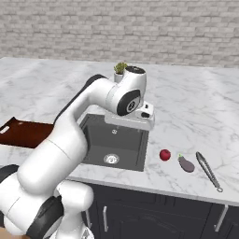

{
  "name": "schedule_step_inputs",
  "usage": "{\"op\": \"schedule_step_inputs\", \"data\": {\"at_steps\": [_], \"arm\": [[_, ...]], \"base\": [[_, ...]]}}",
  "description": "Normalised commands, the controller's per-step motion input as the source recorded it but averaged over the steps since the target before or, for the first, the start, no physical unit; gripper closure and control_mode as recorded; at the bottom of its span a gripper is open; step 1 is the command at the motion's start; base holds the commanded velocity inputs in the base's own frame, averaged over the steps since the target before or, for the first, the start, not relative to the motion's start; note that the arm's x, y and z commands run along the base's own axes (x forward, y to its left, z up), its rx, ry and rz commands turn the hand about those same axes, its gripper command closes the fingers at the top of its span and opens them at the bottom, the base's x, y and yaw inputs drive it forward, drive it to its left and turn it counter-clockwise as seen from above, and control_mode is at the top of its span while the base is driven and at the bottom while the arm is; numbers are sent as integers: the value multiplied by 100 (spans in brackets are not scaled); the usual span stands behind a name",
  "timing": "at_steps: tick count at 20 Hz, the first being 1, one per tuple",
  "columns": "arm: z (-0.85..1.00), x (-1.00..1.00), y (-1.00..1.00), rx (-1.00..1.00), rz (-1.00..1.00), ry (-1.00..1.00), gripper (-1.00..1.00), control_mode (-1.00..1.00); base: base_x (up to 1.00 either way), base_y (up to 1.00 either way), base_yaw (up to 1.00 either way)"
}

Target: Pick up all produce items and place them in the sink. Turn on the sink faucet to wash them. Then turn the sink off and put them in the tray.

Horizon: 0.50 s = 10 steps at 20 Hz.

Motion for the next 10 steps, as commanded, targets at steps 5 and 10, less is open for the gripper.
{"op": "schedule_step_inputs", "data": {"at_steps": [5, 10], "arm": [[-21, 0, -44, 0, 0, 0, -100, -100], [-28, 3, -14, 0, 0, -1, -100, -100]], "base": [[0, 0, 0], [0, 0, 0]]}}
